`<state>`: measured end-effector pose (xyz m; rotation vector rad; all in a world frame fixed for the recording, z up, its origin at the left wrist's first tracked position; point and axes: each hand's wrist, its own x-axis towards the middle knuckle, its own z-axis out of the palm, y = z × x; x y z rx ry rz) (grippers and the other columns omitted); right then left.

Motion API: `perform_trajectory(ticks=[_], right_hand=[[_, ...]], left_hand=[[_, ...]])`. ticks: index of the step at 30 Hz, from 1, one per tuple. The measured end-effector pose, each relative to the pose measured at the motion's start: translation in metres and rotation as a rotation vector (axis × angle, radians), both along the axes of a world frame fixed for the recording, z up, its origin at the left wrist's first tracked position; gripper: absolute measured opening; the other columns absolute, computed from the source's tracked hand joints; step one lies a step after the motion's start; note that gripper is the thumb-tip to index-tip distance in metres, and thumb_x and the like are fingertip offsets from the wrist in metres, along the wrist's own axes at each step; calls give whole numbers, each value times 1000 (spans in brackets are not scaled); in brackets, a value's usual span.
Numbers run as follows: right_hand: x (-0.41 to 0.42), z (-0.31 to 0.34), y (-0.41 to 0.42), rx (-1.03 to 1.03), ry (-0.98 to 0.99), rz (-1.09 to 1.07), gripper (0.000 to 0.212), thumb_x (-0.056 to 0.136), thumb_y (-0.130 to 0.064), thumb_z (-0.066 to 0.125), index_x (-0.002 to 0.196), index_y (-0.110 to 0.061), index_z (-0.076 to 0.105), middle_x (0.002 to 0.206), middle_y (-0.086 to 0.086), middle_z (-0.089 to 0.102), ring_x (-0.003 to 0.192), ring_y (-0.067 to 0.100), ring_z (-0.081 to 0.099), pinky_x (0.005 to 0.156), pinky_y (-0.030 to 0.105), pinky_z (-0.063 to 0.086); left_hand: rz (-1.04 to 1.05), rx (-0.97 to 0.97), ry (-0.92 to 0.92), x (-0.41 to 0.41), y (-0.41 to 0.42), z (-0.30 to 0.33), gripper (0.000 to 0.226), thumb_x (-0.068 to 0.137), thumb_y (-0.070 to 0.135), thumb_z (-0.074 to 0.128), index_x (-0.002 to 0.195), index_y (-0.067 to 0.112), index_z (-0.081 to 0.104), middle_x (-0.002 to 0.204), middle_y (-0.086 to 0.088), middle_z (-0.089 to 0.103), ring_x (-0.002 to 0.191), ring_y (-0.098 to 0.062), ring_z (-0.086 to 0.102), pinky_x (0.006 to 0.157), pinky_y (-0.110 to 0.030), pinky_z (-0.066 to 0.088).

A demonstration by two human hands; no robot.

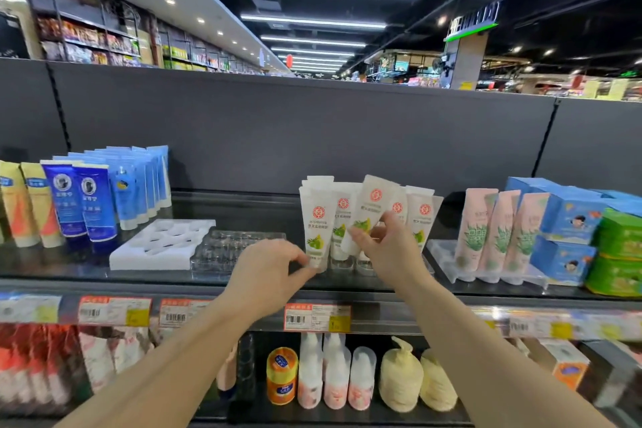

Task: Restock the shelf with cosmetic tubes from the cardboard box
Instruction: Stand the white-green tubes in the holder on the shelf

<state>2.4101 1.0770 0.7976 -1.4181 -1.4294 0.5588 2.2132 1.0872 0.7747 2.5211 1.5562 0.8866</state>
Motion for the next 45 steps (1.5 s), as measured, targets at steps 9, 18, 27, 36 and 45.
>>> perform_trajectory(ticks=[9, 18, 27, 36, 45], right_hand=[[-8, -22, 16, -48, -254, -1, 28, 93, -33, 59, 117, -26, 47, 124, -9, 60, 108, 12, 58, 84, 28, 50], [-12, -32, 16, -23, -280, -59, 29, 91, -38, 61, 114, -25, 47, 121, -9, 62, 109, 13, 59, 88, 33, 53], [-13, -27, 19, -165, -501, -132, 26, 92, -49, 54, 103, -25, 47, 111, -5, 62, 108, 20, 55, 102, 43, 38], [-10, -29, 21, -220, -564, -115, 33, 93, -54, 47, 102, -24, 56, 113, -3, 62, 113, 23, 50, 100, 44, 35], [-5, -29, 17, -230, -457, -108, 30, 88, -58, 54, 94, -29, 54, 98, -8, 62, 95, 17, 57, 93, 46, 47]], left_hand=[[49, -6, 168, 2, -1, -15, 37, 94, 54, 43, 125, 39, 58, 123, 23, 60, 123, 0, 47, 118, -50, -2], [57, -6, 173, 5, 1, -16, 38, 94, 55, 42, 123, 38, 58, 124, 22, 60, 122, 0, 48, 118, -49, -4], [73, -5, 183, 4, 1, -18, 39, 93, 55, 43, 126, 38, 56, 127, 21, 59, 122, -1, 49, 118, -50, -2], [80, -71, 209, 4, -7, -14, 45, 95, 55, 41, 135, 37, 48, 136, 20, 53, 131, -4, 42, 119, -51, -3], [97, -52, 257, -5, -20, -2, 51, 94, 58, 40, 139, 36, 44, 150, 13, 39, 144, -13, 23, 119, -48, 1]])
